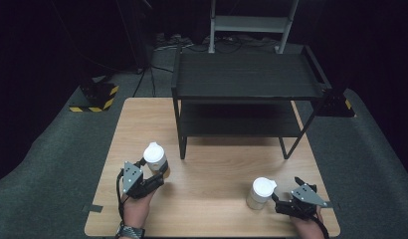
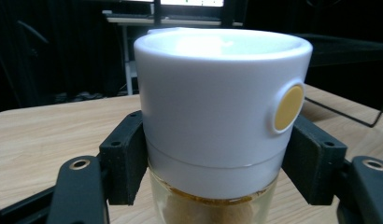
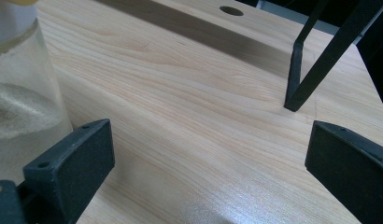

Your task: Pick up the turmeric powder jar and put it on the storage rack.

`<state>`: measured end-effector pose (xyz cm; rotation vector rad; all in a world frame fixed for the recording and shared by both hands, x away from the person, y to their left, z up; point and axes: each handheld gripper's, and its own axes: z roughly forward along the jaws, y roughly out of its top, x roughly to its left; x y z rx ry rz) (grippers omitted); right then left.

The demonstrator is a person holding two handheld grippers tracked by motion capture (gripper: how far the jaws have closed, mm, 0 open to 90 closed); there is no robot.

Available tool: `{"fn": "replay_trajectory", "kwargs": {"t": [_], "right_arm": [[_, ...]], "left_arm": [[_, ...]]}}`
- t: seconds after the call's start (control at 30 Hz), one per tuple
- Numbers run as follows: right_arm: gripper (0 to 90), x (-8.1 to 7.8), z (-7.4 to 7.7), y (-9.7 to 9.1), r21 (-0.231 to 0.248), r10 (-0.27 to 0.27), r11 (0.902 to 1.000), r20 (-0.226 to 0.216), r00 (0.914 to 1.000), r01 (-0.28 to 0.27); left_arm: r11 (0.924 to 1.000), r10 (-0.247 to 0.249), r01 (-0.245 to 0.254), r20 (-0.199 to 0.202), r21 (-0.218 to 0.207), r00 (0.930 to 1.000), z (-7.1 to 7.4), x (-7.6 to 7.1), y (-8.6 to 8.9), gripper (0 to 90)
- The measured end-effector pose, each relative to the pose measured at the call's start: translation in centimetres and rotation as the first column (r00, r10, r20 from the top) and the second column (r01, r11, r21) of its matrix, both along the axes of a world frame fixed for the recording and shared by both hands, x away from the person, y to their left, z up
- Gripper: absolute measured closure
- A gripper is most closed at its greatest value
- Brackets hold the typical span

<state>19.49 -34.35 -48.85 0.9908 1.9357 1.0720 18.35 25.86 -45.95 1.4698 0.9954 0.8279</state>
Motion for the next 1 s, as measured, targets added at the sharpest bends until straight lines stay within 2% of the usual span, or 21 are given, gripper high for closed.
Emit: {"fn": "replay_trajectory", "kwargs": {"t": [0.43, 1.0], "right_arm": [[0.6, 0.0, 0.0, 0.0, -0.001, 0.001, 1.0000, 0.000, 1.0000, -0.001], [0.6, 0.0, 0.0, 0.0, 0.000, 0.001, 1.0000, 0.002, 1.0000, -0.001]], "left_arm": [[0.9979, -0.063, 0.063, 0.044, 0.016, 0.9970, 1.8, -0.9, -0.8, 30.6], [0.9905, -0.138, 0.137, 0.104, 0.011, 0.9850, 4.9, -1.0, -1.9, 30.6]]}}
